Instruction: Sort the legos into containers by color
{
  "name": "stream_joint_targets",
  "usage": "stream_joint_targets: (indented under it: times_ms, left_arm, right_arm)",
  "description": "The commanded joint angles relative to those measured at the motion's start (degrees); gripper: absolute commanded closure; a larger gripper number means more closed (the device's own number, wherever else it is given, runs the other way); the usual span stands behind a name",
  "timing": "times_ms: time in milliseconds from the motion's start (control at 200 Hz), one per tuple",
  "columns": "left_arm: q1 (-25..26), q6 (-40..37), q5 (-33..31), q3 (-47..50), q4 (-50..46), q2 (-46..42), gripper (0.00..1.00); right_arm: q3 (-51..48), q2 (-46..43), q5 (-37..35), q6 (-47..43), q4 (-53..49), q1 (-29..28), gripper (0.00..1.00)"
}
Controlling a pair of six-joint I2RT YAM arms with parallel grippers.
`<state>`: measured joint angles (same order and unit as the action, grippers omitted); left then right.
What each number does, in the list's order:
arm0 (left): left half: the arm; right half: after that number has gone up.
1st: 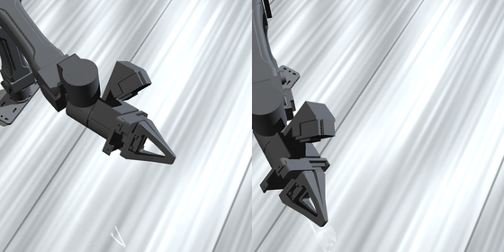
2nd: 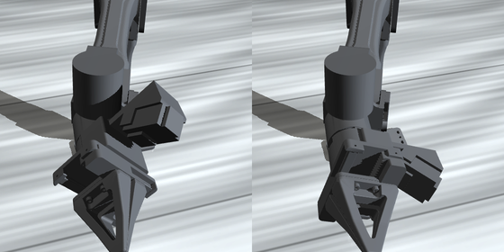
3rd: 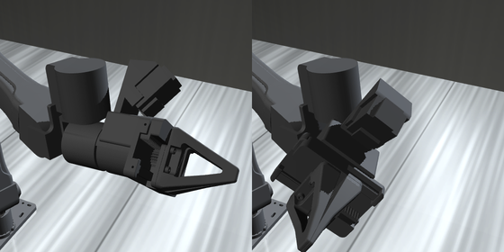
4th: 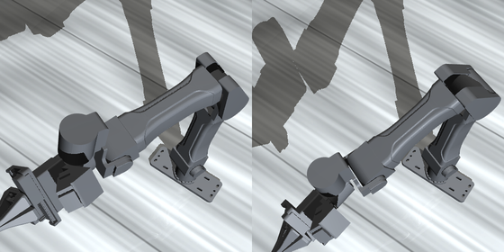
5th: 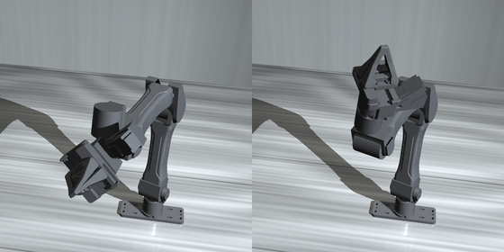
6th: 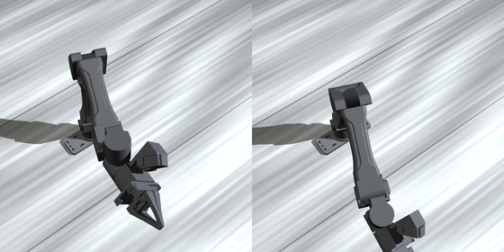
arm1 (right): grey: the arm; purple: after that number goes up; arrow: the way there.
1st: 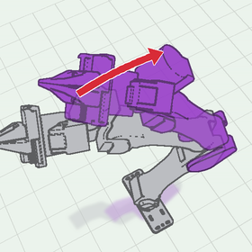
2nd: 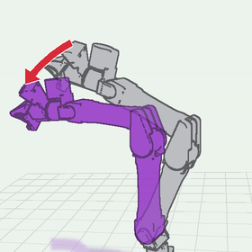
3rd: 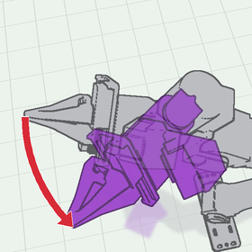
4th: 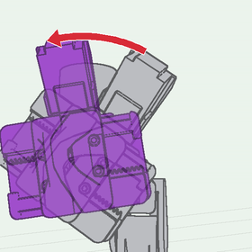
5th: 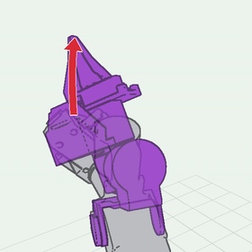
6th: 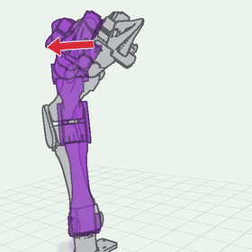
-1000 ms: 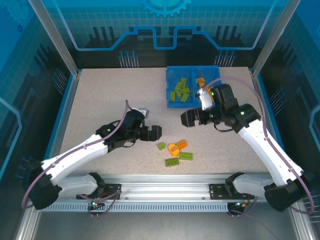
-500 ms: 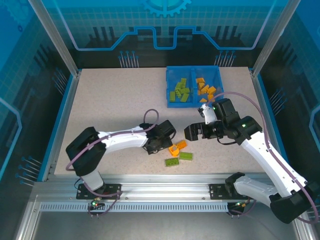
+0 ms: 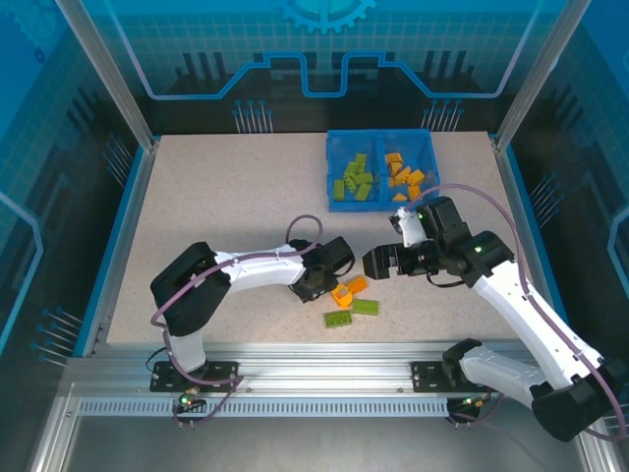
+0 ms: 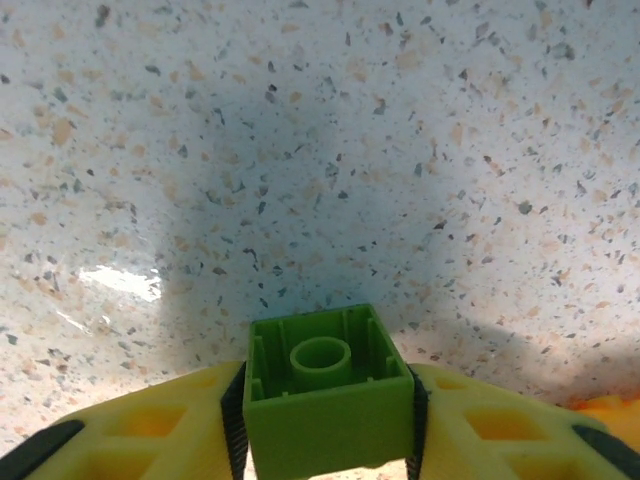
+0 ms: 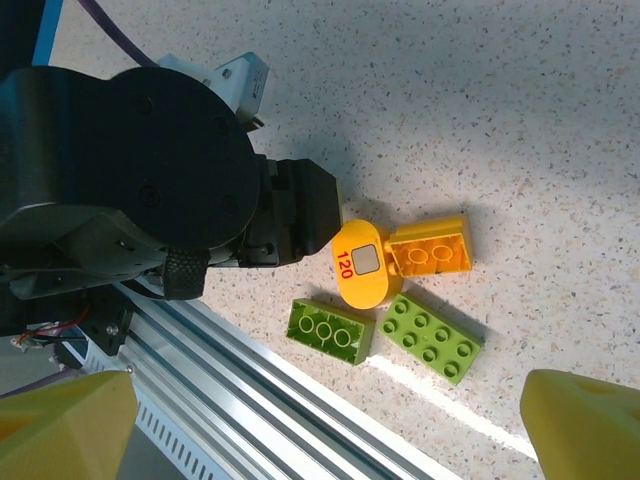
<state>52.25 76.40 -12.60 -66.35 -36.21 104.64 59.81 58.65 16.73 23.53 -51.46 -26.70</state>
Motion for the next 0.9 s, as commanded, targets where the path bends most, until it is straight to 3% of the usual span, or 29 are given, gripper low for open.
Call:
stream_joint_targets:
  times_ms: [0,180,290,390,505,685,890]
  left_arm:
    - [0.0,0.4,-1.2,1.8,-1.2,-0.2,0.61]
    - [0.1,-3.4,-3.4,1.5,0.3,-6.7,0.69]
    - [0.3,-12.4,-7.8,-3.7,0.9,-11.5,0.69]
    - [0.2,-25.2,-14.1,-12.0,1.7,-10.9,0.70]
    - [-2.3,-37.5,-18.4,-22.7,3.0,-4.3,0.70]
    - [-9.6,-46.4,-14.7,-39.0,9.2,10.0,0.70]
    - [-13.6,-58.0,-18.5,-68.9,7.2,32.4,0.69]
  right_arm:
    - [-0.6,-1.0,0.4,0.7,-0.7,-0.6,0.00]
    - [0.6,-1.7,0.7,1.3,-1.0,-0.5,0.00]
    - [1.9,-3.5,-0.6,2.5,-0.8,-0.5,0.00]
    - [2.0,-5.9,-4.1,4.0,-0.4,-0.5,0.00]
    - [1.2,-8.0,-7.1,5.6,-0.2,-0.5,0.00]
    - [0.9,-9.8,-7.5,6.6,-1.1,-0.3,0.00]
    - [1.2,-11.8,-7.4,6.8,-2.5,0.0,0.00]
